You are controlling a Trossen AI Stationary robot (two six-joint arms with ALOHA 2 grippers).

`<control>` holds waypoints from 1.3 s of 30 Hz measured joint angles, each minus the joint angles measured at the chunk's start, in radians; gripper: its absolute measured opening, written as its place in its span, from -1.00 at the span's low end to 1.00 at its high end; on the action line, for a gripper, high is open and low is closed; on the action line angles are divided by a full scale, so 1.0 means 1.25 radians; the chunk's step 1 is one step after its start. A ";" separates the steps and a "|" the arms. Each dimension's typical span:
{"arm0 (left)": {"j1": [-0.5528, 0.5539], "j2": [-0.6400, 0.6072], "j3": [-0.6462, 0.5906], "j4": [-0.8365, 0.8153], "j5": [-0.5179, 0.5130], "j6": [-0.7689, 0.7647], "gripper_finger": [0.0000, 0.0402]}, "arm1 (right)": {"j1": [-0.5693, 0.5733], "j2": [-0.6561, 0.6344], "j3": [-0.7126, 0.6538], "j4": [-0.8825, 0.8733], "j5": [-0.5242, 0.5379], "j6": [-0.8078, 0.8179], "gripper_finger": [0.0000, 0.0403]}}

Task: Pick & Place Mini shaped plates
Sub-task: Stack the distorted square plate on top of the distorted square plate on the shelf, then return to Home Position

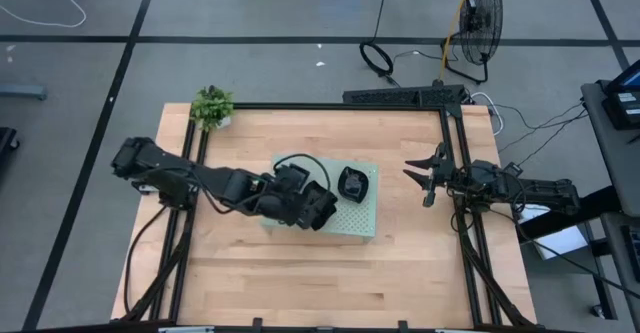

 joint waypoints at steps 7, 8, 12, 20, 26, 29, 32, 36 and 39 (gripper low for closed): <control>0.004 0.002 -0.001 -0.009 0.082 0.061 -0.96 | 0.000 0.000 0.000 0.000 0.000 0.000 -0.49; 0.004 0.003 -0.001 -0.009 0.083 0.061 -0.97 | 0.000 0.000 0.000 0.000 0.000 0.000 -0.49; 0.002 0.002 -0.001 -0.009 0.074 0.064 -0.92 | 0.000 0.000 0.000 0.000 0.000 0.000 -0.49; 0.002 -0.002 -0.001 -0.008 0.070 0.107 -0.50 | 0.000 0.000 0.000 0.000 0.000 0.000 -0.49; 0.014 -0.062 -0.001 -0.007 0.134 0.172 -0.28 | 0.000 0.000 0.000 0.000 0.000 0.000 -0.49; 0.022 -0.117 0.000 0.000 0.129 0.207 -0.26 | 0.000 0.000 0.000 0.000 0.000 0.000 -0.49; 0.024 -0.168 0.000 -0.004 0.128 0.317 -0.27 | 0.000 0.000 0.000 0.000 0.000 0.000 -0.49; 0.032 -0.237 0.000 -0.006 0.113 0.495 -0.27 | 0.000 0.000 0.000 0.000 0.000 0.000 -0.49; 0.035 -0.273 0.000 -0.008 0.121 0.538 -0.28 | 0.000 0.000 0.000 0.000 0.000 0.000 -0.49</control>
